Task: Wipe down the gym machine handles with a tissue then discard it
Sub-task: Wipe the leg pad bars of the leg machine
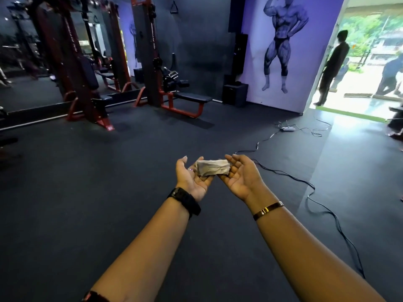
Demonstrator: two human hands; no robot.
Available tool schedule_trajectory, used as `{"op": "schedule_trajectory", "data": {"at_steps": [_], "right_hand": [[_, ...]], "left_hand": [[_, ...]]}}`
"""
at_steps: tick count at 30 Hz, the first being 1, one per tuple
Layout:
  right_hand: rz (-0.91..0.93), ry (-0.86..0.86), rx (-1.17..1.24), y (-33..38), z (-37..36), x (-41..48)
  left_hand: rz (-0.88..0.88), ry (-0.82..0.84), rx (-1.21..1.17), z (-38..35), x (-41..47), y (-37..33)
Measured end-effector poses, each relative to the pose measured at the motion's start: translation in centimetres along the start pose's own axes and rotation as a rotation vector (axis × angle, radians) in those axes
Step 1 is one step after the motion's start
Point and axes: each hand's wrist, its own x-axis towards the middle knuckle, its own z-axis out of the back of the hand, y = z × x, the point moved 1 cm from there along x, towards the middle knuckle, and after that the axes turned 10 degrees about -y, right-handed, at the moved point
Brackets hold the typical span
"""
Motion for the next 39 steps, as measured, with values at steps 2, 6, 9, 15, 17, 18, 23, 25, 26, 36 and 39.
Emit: {"op": "schedule_trajectory", "data": {"at_steps": [2,6,9,15,17,18,23,25,26,36,39], "right_hand": [[-0.013,0.019,-0.001,1.3,-1.4,4.5],[-0.079,0.082,-0.048,4.3,-5.9,14.3],[-0.103,0.133,-0.113,5.3,-9.8,20.2],[-0.182,0.242,-0.213,3.6,-18.1,29.8],[-0.202,0.267,-0.228,2.5,-20.9,32.7],[-0.214,0.283,-0.240,1.6,-22.8,34.4],[-0.254,0.349,-0.263,-2.6,-32.5,42.0],[-0.278,0.370,-0.266,-4.4,-37.0,45.0],[-0.292,0.379,-0.262,-5.3,-39.3,46.3],[-0.399,0.510,-0.326,-16.5,-58.5,55.6],[-0.448,0.555,-0.320,-20.1,-63.6,57.7]], "left_hand": [[-0.021,-0.017,-0.015,-1.8,3.9,-1.2],[-0.067,-0.068,-0.042,-5.6,12.2,-4.4],[-0.123,-0.108,-0.084,-6.9,17.4,-7.4],[-0.230,-0.193,-0.147,-6.5,26.0,-14.6],[-0.254,-0.212,-0.168,-5.8,28.6,-17.0],[-0.272,-0.220,-0.184,-5.3,30.2,-18.7],[-0.336,-0.245,-0.241,-2.8,37.5,-27.8],[-0.349,-0.258,-0.263,-1.7,40.4,-32.2],[-0.359,-0.259,-0.270,-1.1,41.7,-34.3],[-0.517,-0.377,-0.389,6.7,50.8,-52.3],[-0.569,-0.412,-0.404,9.6,53.2,-57.3]]}}
